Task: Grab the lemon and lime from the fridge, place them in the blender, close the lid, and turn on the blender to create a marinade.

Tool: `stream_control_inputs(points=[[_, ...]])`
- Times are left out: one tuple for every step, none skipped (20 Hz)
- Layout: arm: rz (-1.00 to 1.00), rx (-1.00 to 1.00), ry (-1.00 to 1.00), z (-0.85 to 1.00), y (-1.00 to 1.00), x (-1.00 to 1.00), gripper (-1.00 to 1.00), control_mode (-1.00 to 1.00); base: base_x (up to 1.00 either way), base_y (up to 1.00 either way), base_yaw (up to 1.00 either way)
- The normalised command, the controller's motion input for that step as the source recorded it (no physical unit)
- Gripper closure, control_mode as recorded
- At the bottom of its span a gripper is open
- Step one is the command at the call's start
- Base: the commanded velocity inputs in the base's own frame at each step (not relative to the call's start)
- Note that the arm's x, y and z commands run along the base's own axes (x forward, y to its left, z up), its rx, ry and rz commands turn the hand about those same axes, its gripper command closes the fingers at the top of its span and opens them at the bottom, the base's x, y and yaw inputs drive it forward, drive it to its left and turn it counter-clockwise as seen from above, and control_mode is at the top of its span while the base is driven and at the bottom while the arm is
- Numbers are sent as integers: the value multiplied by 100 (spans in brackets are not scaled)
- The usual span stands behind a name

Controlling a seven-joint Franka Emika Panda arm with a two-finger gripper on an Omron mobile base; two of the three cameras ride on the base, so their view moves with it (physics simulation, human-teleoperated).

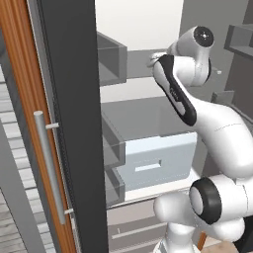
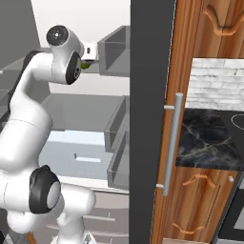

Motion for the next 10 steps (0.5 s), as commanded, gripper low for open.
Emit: stream_control_inputs(points=[[-3,9,0,17,0,-100,100,-100,0,0,0],[-4,6,1,8,0,-100,100,-100,0,0,0],[-5,3,5,7,0,-100,100,-100,0,0,0],[-4,5,1,0,0,-100,100,-100,0,0,0],[-3,9,0,0,0,-100,100,-100,0,0,0],[-3,9,0,0,0,-100,100,-100,0,0,0],[-3,8,0,0,0,-100,100,-100,0,0,0],[-1,8,0,0,0,-100,100,-100,0,0,0],[0,4,0,0,0,-100,100,-100,0,0,0],[0,1,0,0,0,-100,100,-100,0,0,0]])
